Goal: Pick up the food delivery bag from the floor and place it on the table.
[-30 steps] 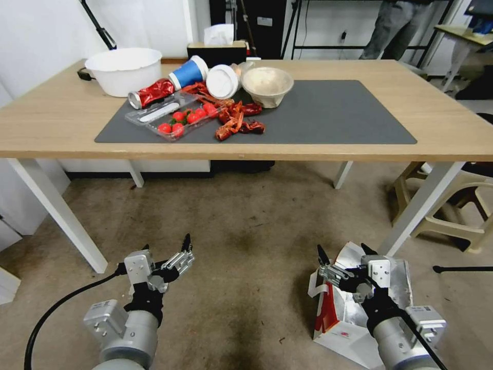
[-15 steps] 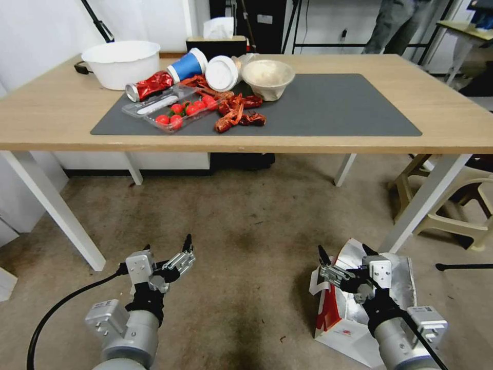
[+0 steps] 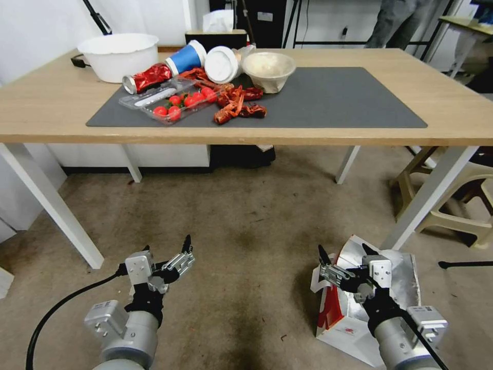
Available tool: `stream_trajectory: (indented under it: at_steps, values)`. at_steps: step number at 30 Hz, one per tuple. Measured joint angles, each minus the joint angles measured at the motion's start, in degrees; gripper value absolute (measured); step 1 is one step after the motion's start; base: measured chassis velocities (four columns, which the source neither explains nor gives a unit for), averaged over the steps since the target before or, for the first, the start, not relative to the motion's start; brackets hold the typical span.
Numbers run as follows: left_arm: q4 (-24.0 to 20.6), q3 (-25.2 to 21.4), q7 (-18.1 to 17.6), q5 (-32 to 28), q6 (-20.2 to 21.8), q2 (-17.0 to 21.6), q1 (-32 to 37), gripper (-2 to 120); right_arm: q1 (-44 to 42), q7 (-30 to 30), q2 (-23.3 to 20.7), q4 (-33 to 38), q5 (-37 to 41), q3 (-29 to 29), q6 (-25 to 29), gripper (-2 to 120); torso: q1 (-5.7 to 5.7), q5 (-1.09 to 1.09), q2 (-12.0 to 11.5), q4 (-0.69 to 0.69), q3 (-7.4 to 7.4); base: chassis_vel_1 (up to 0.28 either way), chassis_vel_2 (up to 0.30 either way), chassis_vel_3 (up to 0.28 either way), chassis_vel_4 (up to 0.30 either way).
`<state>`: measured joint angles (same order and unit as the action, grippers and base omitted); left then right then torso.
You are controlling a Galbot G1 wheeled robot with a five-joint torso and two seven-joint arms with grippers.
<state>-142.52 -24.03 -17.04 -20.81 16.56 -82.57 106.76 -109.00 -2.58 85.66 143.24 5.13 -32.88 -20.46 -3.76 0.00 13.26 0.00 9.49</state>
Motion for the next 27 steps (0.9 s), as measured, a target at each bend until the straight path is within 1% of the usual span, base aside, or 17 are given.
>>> stream_trajectory:
  at_steps: [3,8,13,14,16,20,24,25,27]
  values:
    - [0.0,0.0,0.0,0.0,0.0,0.0,-0.1,100,0.0,0.0,0.0,0.0,0.0,0.0,0.0,100,0.2,0.0,-0.9,0.0,-0.65,0.0,0.0,0.0,0.0]
    - [0.0,0.1,0.0,0.0,0.0,0.0,-0.2,100,0.0,0.0,0.0,0.0,0.0,-0.1,0.0,100,0.42,0.0,-1.7,0.0,-1.27,0.0,0.0,0.0,0.0]
    - [0.1,0.1,0.1,0.0,0.0,0.0,-0.2,100,-0.2,0.0,0.2,0.0,-0.1,-0.2,0.2,100,0.71,0.0,-3.0,0.0,-2.32,0.0,0.0,0.0,0.0]
    - [0.1,0.1,0.1,0.0,0.0,0.0,-0.2,100,-0.2,0.0,0.2,0.0,-0.1,-0.2,0.2,100,0.71,0.0,-3.0,0.0,-2.32,0.0,0.0,0.0,0.0]
    - [0.1,0.1,0.1,0.0,-0.2,0.0,-0.2,100,-0.2,-0.1,0.3,0.0,-0.2,-0.1,0.2,100,0.84,0.0,-3.7,0.0,-2.89,0.0,0.0,0.0,0.0]
    - [0.2,0.1,0.1,0.0,-0.3,0.1,-0.2,100,-0.2,-0.1,0.5,0.0,-0.3,-0.1,0.2,100,0.94,0.0,-4.3,0.0,-3.36,0.0,0.0,0.0,0.0]
    - [0.3,0.1,0.1,-0.1,-0.4,0.1,-0.2,100,-0.2,-0.1,0.6,0.0,-0.5,0.0,0.2,100,1.15,0.0,-5.5,0.0,-4.38,0.0,0.0,0.0,0.0]
    - [0.3,0.1,0.1,-0.1,-0.4,0.1,-0.2,100,-0.2,-0.1,0.6,0.0,-0.5,0.0,0.2,100,1.15,0.0,-5.5,0.0,-4.38,0.0,0.0,0.0,0.0]
    - [0.4,0.2,0.1,-0.1,-0.4,0.1,-0.3,100,-0.3,-0.1,0.7,0.0,-0.5,-0.1,0.2,100,1.22,0.0,-6.1,0.0,-4.85,0.0,0.0,0.0,0.0]
